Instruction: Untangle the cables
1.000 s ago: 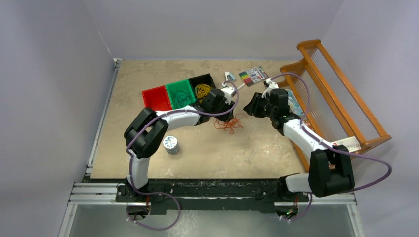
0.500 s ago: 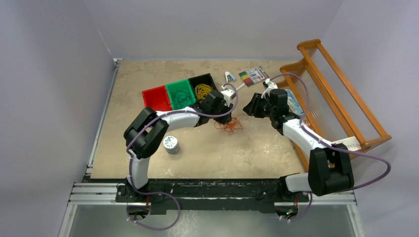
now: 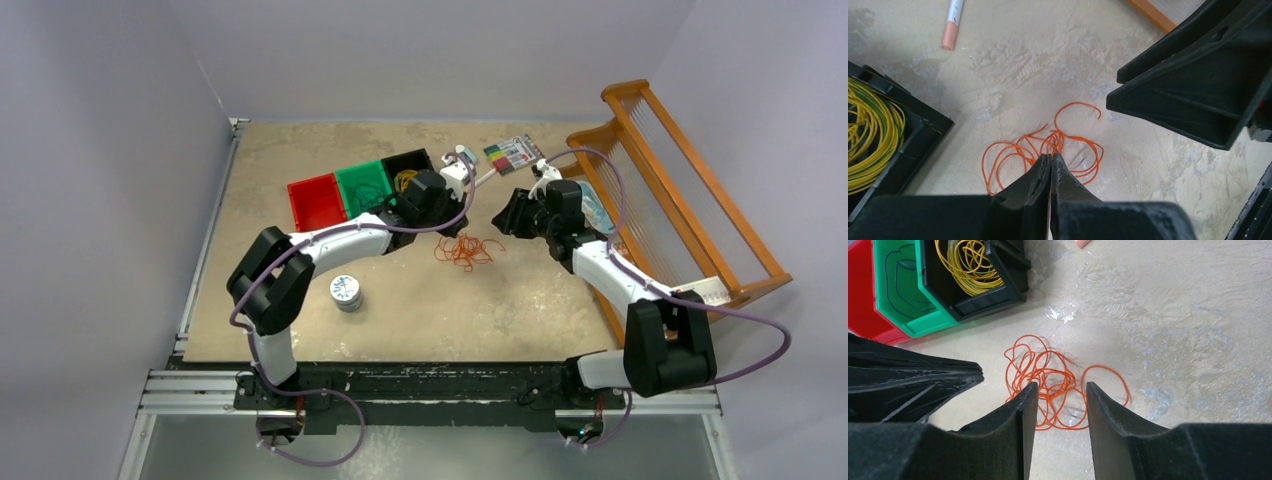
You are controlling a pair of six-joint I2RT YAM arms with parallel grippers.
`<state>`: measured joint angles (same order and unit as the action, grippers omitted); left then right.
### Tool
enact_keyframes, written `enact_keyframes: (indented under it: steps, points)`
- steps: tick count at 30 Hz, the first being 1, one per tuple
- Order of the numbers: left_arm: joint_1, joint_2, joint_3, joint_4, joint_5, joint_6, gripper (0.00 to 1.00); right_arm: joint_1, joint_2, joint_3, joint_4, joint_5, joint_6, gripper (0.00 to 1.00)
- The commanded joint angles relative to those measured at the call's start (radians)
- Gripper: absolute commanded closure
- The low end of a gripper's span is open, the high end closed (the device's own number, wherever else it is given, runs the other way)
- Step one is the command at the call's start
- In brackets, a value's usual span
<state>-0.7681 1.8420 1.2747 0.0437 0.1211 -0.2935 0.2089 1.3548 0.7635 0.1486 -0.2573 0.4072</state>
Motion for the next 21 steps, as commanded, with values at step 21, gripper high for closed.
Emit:
enact_keyframes:
  steps: [21]
  points:
    - [0.005,0.031,0.009,-0.015,-0.19,-0.067,0.73,-0.002,-0.026,0.006,0.037,-0.022,-0.011,0.57]
